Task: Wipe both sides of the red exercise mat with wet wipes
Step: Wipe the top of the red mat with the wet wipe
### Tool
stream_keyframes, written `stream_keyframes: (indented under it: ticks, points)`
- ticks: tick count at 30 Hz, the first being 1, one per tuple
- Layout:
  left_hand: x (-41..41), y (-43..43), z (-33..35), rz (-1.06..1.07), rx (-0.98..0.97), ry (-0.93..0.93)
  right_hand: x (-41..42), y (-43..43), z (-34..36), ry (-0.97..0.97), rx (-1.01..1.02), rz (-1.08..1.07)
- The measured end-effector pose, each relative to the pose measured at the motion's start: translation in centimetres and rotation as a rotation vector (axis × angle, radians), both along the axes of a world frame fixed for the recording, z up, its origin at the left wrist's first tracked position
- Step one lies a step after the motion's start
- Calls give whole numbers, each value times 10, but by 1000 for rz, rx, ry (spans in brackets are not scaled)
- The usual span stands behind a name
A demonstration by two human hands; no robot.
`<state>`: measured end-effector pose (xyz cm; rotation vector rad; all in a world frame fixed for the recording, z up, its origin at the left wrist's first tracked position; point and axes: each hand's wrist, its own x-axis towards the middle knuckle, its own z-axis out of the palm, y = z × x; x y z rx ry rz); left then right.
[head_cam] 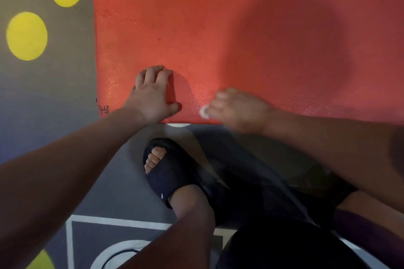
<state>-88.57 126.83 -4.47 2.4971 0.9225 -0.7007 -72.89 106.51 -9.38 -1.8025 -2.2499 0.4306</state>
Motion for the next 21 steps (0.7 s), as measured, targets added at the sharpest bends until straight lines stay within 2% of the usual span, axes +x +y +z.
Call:
stream_keyframes:
  ticks: [3, 4, 7, 9, 10, 13, 14, 18, 21]
  points:
    - [5, -5, 2, 3, 9, 20, 22, 5, -3, -7, 7, -373]
    - [5, -6, 2, 2, 13, 22, 17, -2, -3, -4, -3, -367]
    - [4, -6, 1, -5, 24, 26, -7, -35, 4, 12, -20, -52]
    - [3, -7, 0, 1, 25, 26, 2, -46, 8, -8, -25, 33]
    - [3, -8, -1, 1, 26, 27, 12, -47, 8, -44, -26, -2]
    - [4, -7, 0, 4, 30, 33, 36, -49, 1, -73, 27, -348]
    - [4, -7, 0, 1, 31, 36, 33, -52, 0, -63, 45, -385]
    - [4, -6, 0, -7, 18, 37, 10, -72, 2, -77, 89, -41]
    - [2, -4, 1, -4, 16, 33, 25, -52, 1, -103, 95, -34]
